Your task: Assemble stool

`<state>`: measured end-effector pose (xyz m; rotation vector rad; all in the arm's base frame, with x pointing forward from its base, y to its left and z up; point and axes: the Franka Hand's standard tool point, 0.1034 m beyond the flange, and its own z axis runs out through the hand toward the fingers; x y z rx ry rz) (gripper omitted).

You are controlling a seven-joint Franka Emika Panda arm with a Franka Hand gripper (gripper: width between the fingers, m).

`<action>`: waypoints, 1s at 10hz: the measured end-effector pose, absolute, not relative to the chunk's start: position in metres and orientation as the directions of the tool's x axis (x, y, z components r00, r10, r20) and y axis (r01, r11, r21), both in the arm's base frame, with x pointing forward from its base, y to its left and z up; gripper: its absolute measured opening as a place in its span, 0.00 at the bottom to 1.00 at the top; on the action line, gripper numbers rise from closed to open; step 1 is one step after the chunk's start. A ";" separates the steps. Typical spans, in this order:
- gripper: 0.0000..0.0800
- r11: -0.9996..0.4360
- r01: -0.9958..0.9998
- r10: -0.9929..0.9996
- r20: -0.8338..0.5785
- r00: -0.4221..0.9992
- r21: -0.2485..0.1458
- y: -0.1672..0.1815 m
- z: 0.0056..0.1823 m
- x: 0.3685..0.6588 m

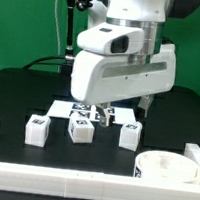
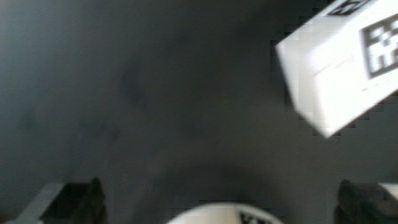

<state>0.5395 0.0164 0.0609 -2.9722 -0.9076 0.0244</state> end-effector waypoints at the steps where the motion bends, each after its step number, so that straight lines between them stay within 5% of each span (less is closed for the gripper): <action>1: 0.81 -0.851 0.524 0.525 -0.007 0.851 -0.039 0.017 0.061 0.540; 6: 0.81 -0.994 0.085 0.087 -0.031 0.996 -0.070 0.021 0.057 0.535; 8: 0.81 -0.977 -0.203 -0.197 -0.090 0.976 -0.064 0.026 0.052 0.527; 10: 0.81 -0.960 -0.269 -0.261 -0.100 0.960 -0.075 0.029 0.051 0.527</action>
Offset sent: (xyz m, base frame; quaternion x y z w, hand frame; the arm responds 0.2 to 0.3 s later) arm 0.0000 0.0000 0.0000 0.0000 0.0000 0.1938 0.9810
